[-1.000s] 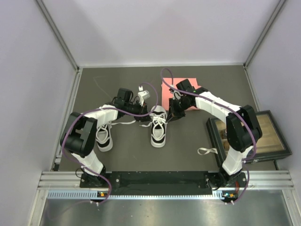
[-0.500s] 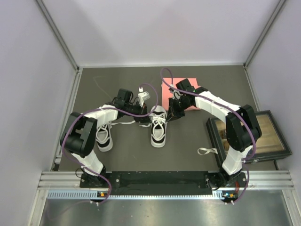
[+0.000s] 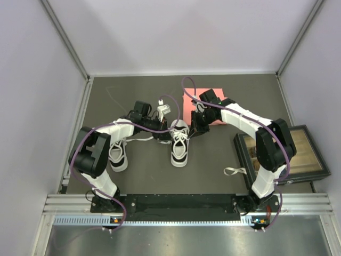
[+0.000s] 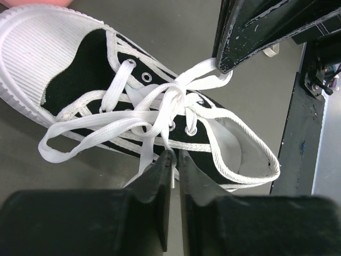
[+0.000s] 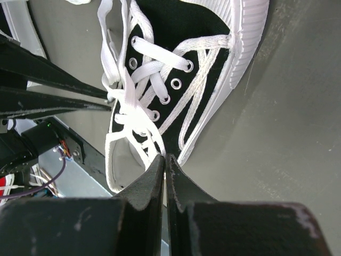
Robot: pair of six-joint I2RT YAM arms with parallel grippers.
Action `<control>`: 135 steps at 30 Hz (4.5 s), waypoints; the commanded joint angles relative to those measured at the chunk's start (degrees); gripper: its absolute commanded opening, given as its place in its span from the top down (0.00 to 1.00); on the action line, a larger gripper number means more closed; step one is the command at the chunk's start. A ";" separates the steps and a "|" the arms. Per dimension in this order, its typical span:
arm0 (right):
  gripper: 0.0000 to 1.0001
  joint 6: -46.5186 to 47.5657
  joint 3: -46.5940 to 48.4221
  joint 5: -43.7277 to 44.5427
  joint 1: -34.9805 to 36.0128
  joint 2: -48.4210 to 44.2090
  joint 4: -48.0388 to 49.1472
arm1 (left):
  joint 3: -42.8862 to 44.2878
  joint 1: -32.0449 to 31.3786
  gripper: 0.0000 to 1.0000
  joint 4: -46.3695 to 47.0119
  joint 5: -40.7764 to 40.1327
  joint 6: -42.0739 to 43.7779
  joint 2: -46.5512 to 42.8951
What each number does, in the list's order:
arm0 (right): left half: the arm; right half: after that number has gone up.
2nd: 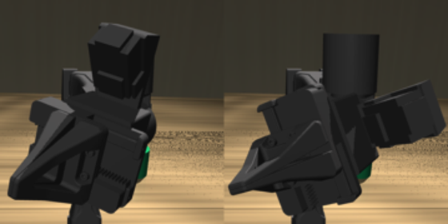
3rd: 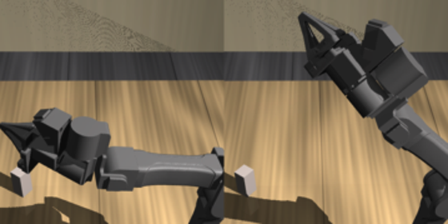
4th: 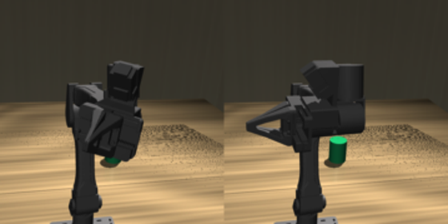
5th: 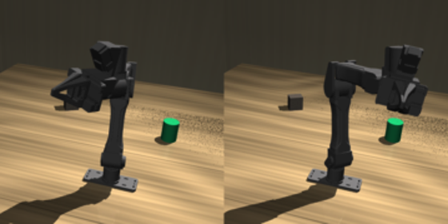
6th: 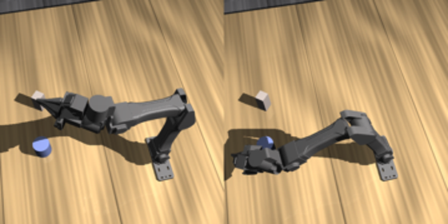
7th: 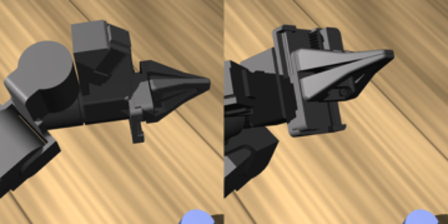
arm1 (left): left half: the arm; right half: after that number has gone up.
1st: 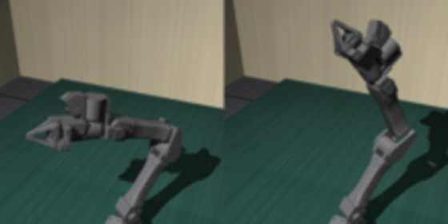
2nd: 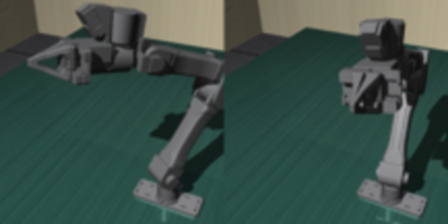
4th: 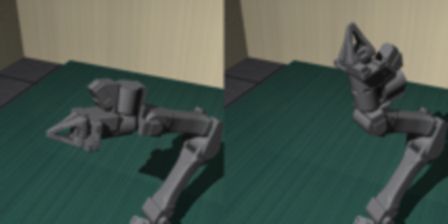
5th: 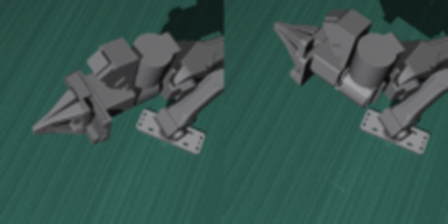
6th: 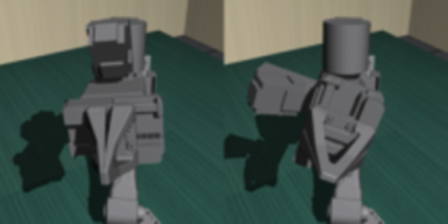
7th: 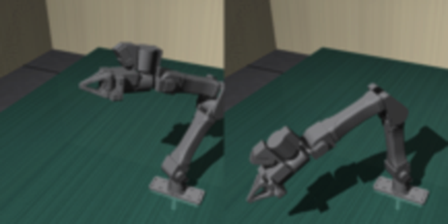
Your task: Tie the shoes
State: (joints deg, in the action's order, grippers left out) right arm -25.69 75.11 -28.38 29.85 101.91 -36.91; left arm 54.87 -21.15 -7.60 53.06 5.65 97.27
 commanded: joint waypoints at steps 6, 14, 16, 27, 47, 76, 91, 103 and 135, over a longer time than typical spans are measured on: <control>0.98 0.20 2.32 -0.45 0.12 0.57 0.52 | 2.08 -0.39 0.99 -0.23 -0.14 0.42 0.81; 0.98 0.12 2.06 -0.71 0.13 0.66 0.96 | 2.34 -0.47 0.88 -0.40 -3.40 0.06 1.25; 0.98 0.12 2.14 -0.71 0.13 0.57 0.87 | 2.61 -0.48 0.97 -0.58 -3.05 0.32 1.08; 0.98 -0.58 2.32 -0.09 0.04 0.48 2.10 | 1.03 1.02 1.00 -9.27 -3.66 7.44 -4.98; 0.94 -0.94 2.76 -2.03 0.12 1.28 2.89 | -0.91 1.81 0.86 -10.97 -3.93 10.54 -7.89; 0.99 0.64 1.88 -1.77 -0.31 -0.31 1.57 | 3.93 -2.41 1.00 -6.81 -4.36 8.32 -0.94; 0.77 -1.82 2.49 -2.82 -2.33 -0.48 4.82 | 3.05 -1.53 1.00 -14.29 -5.07 15.53 -4.02; 0.68 -4.01 4.25 -7.39 -3.74 2.85 8.51 | 3.49 -1.44 1.00 -19.74 -5.95 21.68 -4.37; 1.00 -5.68 5.05 -11.08 -3.65 5.23 9.04 | 0.59 2.42 0.62 -11.32 -4.11 11.10 -8.32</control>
State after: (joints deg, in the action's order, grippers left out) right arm -32.01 79.07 -38.70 26.48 108.77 -29.15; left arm 56.75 -20.69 -26.85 45.76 25.96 93.51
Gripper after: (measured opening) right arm 0.007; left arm 0.306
